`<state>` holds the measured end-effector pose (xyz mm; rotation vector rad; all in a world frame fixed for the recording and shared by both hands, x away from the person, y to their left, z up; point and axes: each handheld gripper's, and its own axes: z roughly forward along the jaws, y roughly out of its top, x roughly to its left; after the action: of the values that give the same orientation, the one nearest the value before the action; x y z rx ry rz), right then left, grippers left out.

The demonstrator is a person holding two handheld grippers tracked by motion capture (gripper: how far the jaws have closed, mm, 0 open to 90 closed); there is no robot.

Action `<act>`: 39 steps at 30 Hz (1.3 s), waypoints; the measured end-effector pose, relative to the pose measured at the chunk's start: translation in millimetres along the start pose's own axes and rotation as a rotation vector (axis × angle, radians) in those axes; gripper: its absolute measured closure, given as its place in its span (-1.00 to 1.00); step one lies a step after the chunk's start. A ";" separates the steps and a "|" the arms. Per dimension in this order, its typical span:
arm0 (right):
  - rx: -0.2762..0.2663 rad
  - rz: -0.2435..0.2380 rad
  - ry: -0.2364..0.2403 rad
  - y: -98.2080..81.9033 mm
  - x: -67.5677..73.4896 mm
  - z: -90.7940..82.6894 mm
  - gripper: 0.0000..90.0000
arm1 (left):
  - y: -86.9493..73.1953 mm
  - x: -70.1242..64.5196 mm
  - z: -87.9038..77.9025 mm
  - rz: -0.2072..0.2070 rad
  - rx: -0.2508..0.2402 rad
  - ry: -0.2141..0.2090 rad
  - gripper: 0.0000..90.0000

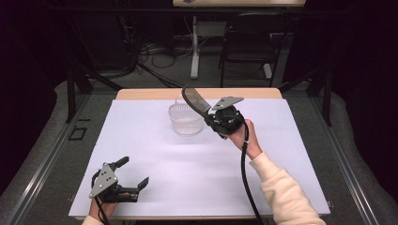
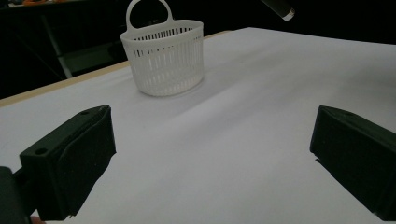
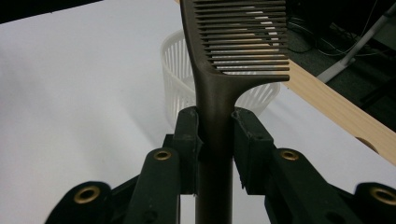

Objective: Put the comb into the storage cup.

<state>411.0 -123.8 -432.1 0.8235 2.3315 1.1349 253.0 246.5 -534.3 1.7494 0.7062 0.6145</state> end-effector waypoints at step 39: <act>-0.032 -0.053 -0.029 27.5 3.0 12.9 0.61 | -0.3 -0.2 1.1 -0.001 0.002 -0.004 -1.00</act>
<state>425.3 -101.1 -417.8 0.7576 2.2922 1.1273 253.6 245.7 -534.9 1.7515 0.7046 0.6101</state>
